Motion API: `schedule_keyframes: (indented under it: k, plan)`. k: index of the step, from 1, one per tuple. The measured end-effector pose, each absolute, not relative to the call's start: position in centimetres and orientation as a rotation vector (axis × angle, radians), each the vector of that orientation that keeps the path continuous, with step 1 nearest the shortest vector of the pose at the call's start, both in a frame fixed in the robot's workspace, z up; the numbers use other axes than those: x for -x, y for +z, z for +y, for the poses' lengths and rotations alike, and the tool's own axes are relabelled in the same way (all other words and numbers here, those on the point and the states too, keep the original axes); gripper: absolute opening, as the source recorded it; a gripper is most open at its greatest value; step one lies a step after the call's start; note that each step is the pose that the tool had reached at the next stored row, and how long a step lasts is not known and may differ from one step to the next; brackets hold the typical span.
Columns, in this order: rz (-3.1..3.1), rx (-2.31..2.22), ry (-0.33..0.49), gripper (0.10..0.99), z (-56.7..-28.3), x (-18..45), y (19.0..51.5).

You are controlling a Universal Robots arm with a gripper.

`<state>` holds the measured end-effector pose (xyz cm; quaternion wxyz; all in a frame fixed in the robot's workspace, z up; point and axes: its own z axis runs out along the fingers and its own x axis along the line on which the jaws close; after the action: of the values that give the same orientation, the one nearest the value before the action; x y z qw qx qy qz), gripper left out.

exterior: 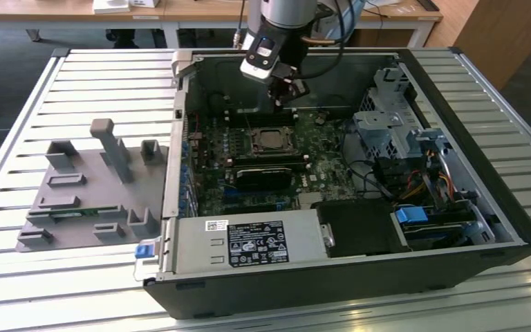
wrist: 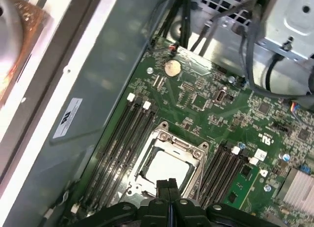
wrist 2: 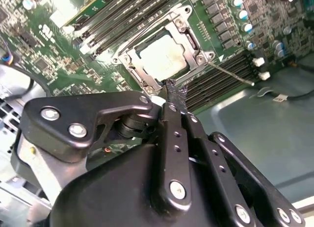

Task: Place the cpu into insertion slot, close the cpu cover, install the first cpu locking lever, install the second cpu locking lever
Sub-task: 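Install the first cpu locking lever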

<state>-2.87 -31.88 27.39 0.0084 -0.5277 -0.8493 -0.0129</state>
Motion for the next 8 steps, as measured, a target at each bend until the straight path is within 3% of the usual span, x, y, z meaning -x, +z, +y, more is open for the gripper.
schedule_keyframes:
  k: [8]
  plan:
    - [-2.727, 1.523, -0.039, 0.106, -31.88, 2.87, 27.38]
